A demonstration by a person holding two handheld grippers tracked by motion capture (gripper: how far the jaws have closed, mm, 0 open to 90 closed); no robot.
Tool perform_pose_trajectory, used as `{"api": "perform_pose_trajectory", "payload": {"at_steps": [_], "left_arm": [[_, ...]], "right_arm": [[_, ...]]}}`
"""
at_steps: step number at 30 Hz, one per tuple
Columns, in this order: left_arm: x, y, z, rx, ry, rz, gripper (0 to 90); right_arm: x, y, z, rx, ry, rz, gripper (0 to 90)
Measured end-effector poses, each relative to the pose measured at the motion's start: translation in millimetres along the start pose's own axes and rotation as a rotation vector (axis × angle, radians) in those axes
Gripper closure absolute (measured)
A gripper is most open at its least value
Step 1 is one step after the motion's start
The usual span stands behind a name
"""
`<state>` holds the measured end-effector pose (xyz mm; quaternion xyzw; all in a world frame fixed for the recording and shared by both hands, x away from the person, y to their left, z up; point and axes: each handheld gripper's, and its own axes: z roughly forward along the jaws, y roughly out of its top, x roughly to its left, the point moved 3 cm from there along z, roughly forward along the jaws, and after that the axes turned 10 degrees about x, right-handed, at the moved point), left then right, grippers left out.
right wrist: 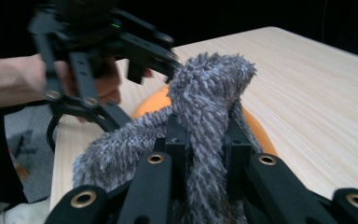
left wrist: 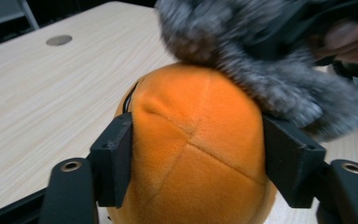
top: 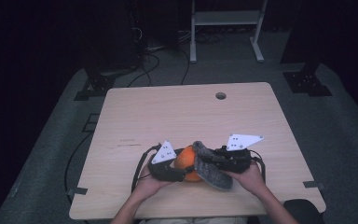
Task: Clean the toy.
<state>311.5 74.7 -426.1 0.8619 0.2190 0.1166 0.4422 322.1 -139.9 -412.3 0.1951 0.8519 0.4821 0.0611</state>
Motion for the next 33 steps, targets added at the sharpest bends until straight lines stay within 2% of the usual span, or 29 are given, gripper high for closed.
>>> {"api": "perform_pose_trajectory", "payload": {"at_steps": [2, 4, 5, 9, 10, 11, 14, 17, 19, 20, 23, 24, 25, 27, 29, 30, 31, 33], "left_arm": [[-0.2, 2.8, -4.5, -0.027, -0.010, -0.007, 34.0], [0.0, 4.4, -6.7, -0.043, -0.023, -0.004, 33.0], [0.4, 4.0, -5.6, -0.029, -0.022, -0.007, 26.4], [1.3, 1.8, -0.6, -0.012, 0.019, -0.017, 23.4], [0.2, 1.9, 0.5, -0.010, 0.030, -0.009, 25.0], [-1.1, 2.2, 1.5, -0.010, 0.027, -0.005, 25.0], [-2.4, 3.2, -0.8, 0.001, -0.007, 0.017, 21.1], [4.4, 1.2, -8.1, -0.030, -0.073, -0.020, 17.8], [8.9, -1.8, -8.2, -0.023, -0.077, -0.046, 17.3], [9.3, -3.6, -5.9, -0.007, -0.075, -0.049, 17.4], [5.6, -6.0, -0.6, 0.000, -0.004, -0.015, 27.1], [4.4, -5.9, 0.9, -0.002, 0.012, -0.020, 32.1], [3.5, -5.6, 2.2, -0.006, 0.018, -0.023, 32.3], [0.9, -3.6, 3.1, -0.001, 0.001, -0.013, 31.7], [0.7, -3.1, -0.1, 0.001, -0.046, -0.004, 26.9], [1.0, -3.7, -1.8, -0.006, -0.082, -0.009, 21.7], [1.9, -4.6, -3.5, -0.007, -0.120, -0.006, 21.2], [4.4, -5.6, -6.2, -0.015, -0.150, -0.011, 20.9]], "right_arm": [[-10.0, -5.2, -2.1, -0.003, -0.007, 0.042, 76.3], [-17.1, -10.3, -2.8, 0.022, -0.035, 0.066, 76.4], [-16.4, -12.9, -0.4, 0.035, -0.033, 0.066, 76.3], [-9.6, -7.3, -0.3, 0.025, -0.035, 0.041, 76.3], [-2.2, -1.2, -2.8, -0.008, -0.001, 0.024, 76.3], [1.3, 0.8, -2.6, -0.006, 0.000, 0.004, 76.3], [2.1, -0.9, 0.6, 0.017, -0.011, -0.005, 76.4], [-7.9, -7.5, 0.6, 0.023, -0.011, 0.038, 76.5], [-10.8, -8.6, -0.9, 0.019, -0.020, 0.045, 76.4], [-10.8, -8.6, -0.9, 0.018, -0.023, 0.046, 76.4], [-9.7, -7.3, 0.0, 0.021, -0.036, 0.043, 76.4], [-5.5, -4.3, -2.9, -0.006, -0.025, 0.040, 76.4], [-1.3, -1.5, -4.5, -0.020, -0.014, 0.028, 76.4], [2.5, 1.0, -4.3, -0.016, -0.013, 0.009, 76.4], [4.2, 1.2, -2.2, 0.007, -0.028, -0.010, 76.5], [-2.3, -2.2, -3.0, 0.006, -0.026, 0.025, 76.5], [-5.9, -3.8, -4.1, 0.008, -0.032, 0.037, 76.5], [-8.4, -4.7, -5.0, 0.006, -0.036, 0.042, 76.5]]}}
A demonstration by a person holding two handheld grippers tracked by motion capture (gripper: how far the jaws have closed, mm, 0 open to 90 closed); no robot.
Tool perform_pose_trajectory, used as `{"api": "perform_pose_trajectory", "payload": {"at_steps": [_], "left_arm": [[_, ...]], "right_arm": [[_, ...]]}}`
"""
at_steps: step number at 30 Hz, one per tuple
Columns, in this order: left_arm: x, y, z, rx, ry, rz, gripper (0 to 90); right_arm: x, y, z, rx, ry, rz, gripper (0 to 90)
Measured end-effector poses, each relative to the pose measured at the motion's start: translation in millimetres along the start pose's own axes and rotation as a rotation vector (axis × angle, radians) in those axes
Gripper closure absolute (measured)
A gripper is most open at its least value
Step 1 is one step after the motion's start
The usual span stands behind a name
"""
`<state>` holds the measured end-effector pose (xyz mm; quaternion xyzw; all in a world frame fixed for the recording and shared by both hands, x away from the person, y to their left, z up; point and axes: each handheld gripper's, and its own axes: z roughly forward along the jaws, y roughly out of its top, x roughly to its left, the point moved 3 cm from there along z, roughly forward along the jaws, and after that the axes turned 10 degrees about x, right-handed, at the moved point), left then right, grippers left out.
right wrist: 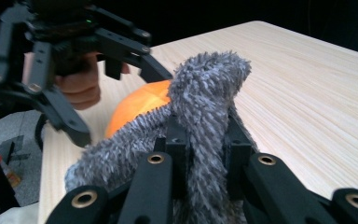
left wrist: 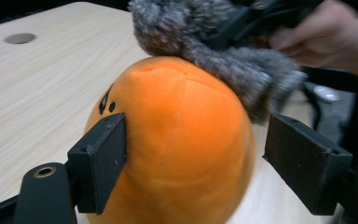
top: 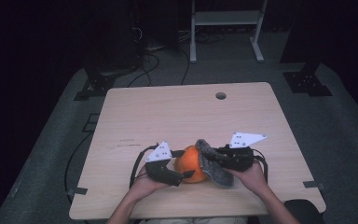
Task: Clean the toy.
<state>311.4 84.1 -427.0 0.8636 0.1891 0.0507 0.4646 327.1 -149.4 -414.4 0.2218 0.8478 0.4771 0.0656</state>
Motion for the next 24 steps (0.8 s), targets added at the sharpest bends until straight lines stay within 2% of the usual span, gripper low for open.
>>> {"api": "perform_pose_trajectory", "payload": {"at_steps": [2, 4, 6, 7, 8, 9, 10, 12, 14, 15, 16, 17, 19, 20, 21, 22, 24], "left_arm": [[2.8, -0.6, 1.2, 0.009, 0.019, -0.006, 16.0], [5.7, -3.3, 10.0, 0.073, 0.082, -0.017, 12.8], [7.7, -6.9, 16.1, 0.100, 0.067, -0.032, 9.4], [7.2, -7.8, 16.5, 0.089, 0.077, -0.029, 13.8], [5.9, -7.4, 15.5, 0.093, 0.098, -0.007, 26.1], [4.1, -6.3, 14.6, 0.098, 0.116, 0.011, 26.1], [3.6, -5.2, 13.8, 0.091, 0.130, 0.006, 29.7], [4.9, -3.8, 11.6, 0.077, 0.120, -0.026, 32.9], [5.2, -2.8, 6.6, 0.065, 0.100, -0.034, 34.3], [4.4, -2.0, 3.7, 0.052, 0.093, -0.036, 34.5], [3.6, -1.1, 1.1, 0.046, 0.086, -0.034, 33.3], [2.6, -0.6, -0.4, 0.054, 0.069, -0.027, 33.3], [3.1, -2.6, 0.4, 0.088, 0.032, -0.025, 26.1], [4.4, -4.4, 1.1, 0.093, 0.013, -0.031, 21.5], [5.5, -6.1, 1.2, 0.093, 0.024, -0.029, 19.4], [5.8, -7.3, 1.4, 0.093, 0.059, -0.020, 19.9], [5.1, -7.5, 2.2, 0.092, 0.131, -0.005, 28.2]], "right_arm": [[-1.1, -0.8, -0.3, 0.003, -0.002, 0.004, 76.3], [-0.3, -0.3, 0.2, 0.002, -0.001, 0.000, 76.3], [1.8, 0.7, 1.1, 0.006, 0.002, -0.009, 76.3], [2.8, 0.9, 1.4, 0.009, 0.002, -0.012, 76.4], [6.1, 1.9, 0.3, -0.003, 0.002, -0.019, 76.4], [6.1, 1.9, 0.3, -0.003, 0.002, -0.019, 76.4], [9.5, 3.3, -0.7, -0.010, 0.008, -0.021, 76.4], [17.1, 7.4, -0.7, -0.020, 0.008, -0.050, 76.3], [20.0, 9.7, -0.6, -0.021, 0.003, -0.068, 76.4], [17.9, 9.3, -1.1, -0.023, 0.003, -0.060, 76.4], [9.1, 5.3, -1.5, -0.015, -0.012, -0.029, 76.4], [9.1, 5.3, -1.5, -0.015, -0.012, -0.029, 76.4], [2.7, 0.5, -0.3, -0.011, 0.000, 0.008, 76.3], [2.7, -0.6, 1.4, -0.001, -0.003, 0.010, 76.3], [3.8, -0.7, 3.0, 0.007, -0.013, 0.001, 76.3], [5.1, 0.0, 4.1, 0.005, -0.014, -0.006, 76.4], [8.0, 2.1, 4.9, 0.004, -0.020, -0.018, 76.5]]}}
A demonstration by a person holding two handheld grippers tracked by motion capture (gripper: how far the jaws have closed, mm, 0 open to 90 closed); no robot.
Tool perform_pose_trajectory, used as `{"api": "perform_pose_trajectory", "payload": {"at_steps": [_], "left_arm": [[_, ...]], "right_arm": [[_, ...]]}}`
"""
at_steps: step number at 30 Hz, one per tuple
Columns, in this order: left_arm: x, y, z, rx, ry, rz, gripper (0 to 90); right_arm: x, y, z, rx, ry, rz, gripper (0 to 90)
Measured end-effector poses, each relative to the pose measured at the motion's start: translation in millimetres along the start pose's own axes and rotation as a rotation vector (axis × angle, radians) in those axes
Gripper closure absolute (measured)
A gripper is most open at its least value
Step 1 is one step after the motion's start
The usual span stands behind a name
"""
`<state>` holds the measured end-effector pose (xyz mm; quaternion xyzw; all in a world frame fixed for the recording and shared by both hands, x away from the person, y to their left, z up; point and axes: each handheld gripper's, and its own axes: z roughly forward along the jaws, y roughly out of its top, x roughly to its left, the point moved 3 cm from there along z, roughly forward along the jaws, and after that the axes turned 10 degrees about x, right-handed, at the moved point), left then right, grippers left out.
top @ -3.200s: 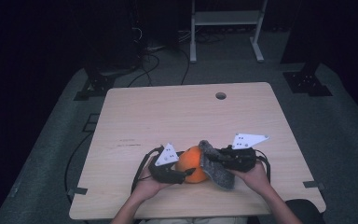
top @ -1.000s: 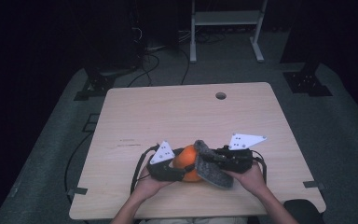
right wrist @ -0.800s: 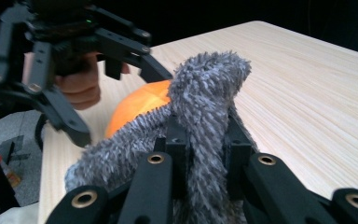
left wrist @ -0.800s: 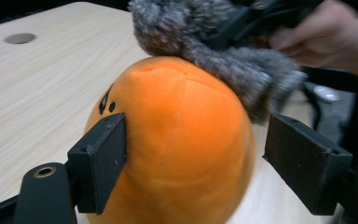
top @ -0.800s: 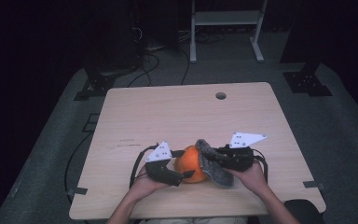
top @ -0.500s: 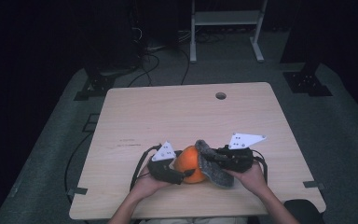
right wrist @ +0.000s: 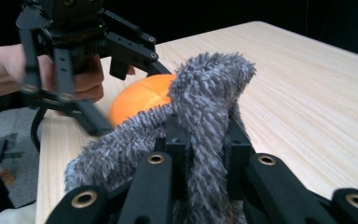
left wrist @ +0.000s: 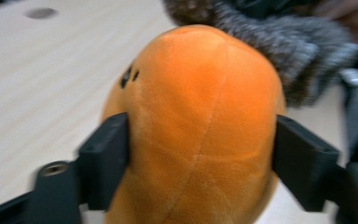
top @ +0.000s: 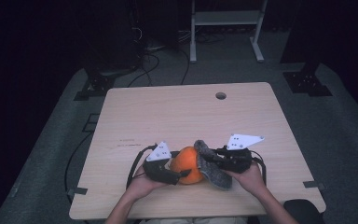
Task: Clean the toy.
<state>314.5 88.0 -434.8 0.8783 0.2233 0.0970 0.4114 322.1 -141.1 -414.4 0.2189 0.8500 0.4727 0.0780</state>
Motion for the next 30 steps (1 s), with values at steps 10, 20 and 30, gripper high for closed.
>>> {"api": "perform_pose_trajectory", "payload": {"at_steps": [10, 20, 30], "left_arm": [[1.1, 1.9, 4.7, -0.020, -0.007, -0.049, 26.0], [-2.5, 1.2, 9.6, -0.015, 0.016, -0.045, 30.1], [-16.4, 2.2, 13.8, 0.019, 0.052, 0.076, 36.0]], "right_arm": [[4.5, 2.2, 1.7, -0.014, -0.010, -0.036, 76.5], [14.9, 3.0, 1.4, 0.002, -0.024, -0.098, 76.4], [2.9, -3.6, -8.5, 0.002, -0.060, -0.057, 76.5]]}}
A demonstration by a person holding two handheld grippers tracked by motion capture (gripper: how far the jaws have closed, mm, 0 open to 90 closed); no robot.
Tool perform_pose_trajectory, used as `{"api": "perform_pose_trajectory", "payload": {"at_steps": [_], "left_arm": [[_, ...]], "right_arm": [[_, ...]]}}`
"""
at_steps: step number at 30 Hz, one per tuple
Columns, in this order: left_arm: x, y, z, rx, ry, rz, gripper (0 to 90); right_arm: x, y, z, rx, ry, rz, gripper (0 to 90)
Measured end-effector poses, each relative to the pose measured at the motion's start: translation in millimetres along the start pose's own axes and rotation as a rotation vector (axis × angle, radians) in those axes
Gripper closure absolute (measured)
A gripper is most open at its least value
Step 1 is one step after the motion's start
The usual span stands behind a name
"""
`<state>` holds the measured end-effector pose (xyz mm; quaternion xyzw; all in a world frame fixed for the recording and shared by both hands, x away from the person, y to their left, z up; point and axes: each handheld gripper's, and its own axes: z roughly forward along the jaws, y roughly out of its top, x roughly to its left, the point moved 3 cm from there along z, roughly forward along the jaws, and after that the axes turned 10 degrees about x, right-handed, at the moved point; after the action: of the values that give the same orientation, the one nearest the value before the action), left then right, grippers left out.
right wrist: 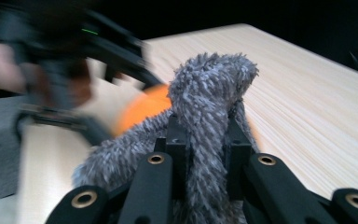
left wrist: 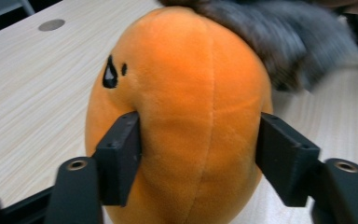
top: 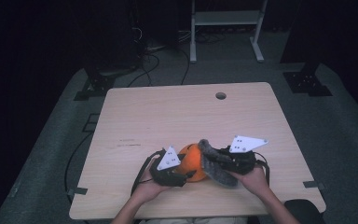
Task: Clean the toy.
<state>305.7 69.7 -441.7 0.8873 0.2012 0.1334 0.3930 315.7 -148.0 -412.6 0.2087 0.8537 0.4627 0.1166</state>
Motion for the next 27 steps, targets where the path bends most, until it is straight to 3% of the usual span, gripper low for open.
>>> {"api": "perform_pose_trajectory", "payload": {"at_steps": [2, 3, 6, 7, 10, 11, 14, 18, 21, 23, 24, 25, 26, 27], "left_arm": [[0.0, -1.0, -0.1, -0.004, -0.002, -0.006, 37.4], [0.1, -1.5, -0.5, -0.005, -0.002, -0.009, 37.4], [3.3, 0.2, -1.9, -0.026, -0.007, -0.035, 33.0], [5.1, 2.0, -1.5, -0.030, -0.006, -0.057, 21.9], [9.6, 3.2, 5.6, -0.002, -0.012, -0.105, 15.1], [9.0, 2.2, 7.5, -0.003, -0.025, -0.108, 17.4], [4.8, 1.2, 7.5, 0.007, -0.002, -0.057, 31.3], [0.5, -0.9, 6.0, 0.012, 0.009, -0.018, 37.7], [0.4, -1.2, 5.4, 0.004, 0.004, -0.015, 39.1], [-1.3, -1.5, 5.1, 0.011, 0.004, 0.013, 39.0], [-1.8, -1.7, 5.2, 0.011, 0.001, 0.022, 39.0], [-2.5, -1.6, 5.7, 0.012, -0.005, 0.028, 38.7], [-3.4, -1.3, 6.6, 0.013, -0.009, 0.042, 38.7], [-4.8, -1.3, 7.3, 0.018, -0.011, 0.061, 38.7]], "right_arm": [[10.7, 5.8, 1.2, -0.014, 0.030, -0.036, 76.4], [12.8, 7.6, 1.8, -0.007, 0.018, -0.048, 76.4], [0.8, 5.2, 1.8, -0.006, 0.001, -0.007, 76.4], [-7.6, 1.2, -0.3, -0.002, -0.020, 0.018, 76.5], [-8.0, -0.3, -2.3, 0.002, -0.022, 0.017, 76.5], [-5.7, 0.1, -2.0, 0.002, -0.018, 0.012, 76.5], [8.9, 6.4, 1.2, 0.005, -0.020, -0.054, 76.5], [18.4, 13.5, 5.3, 0.011, -0.002, -0.092, 76.6], [3.2, 11.2, 0.5, 0.012, -0.043, -0.043, 76.8], [-11.3, 4.5, -3.7, 0.043, -0.105, -0.012, 77.0], [-16.9, 0.2, -5.5, 0.050, -0.101, 0.006, 77.0], [-17.7, -4.3, -8.1, 0.049, -0.051, 0.026, 77.0], [-17.7, -4.3, -8.1, 0.049, -0.051, 0.026, 77.0], [-13.7, -3.7, -8.6, 0.042, -0.016, 0.017, 77.0]]}}
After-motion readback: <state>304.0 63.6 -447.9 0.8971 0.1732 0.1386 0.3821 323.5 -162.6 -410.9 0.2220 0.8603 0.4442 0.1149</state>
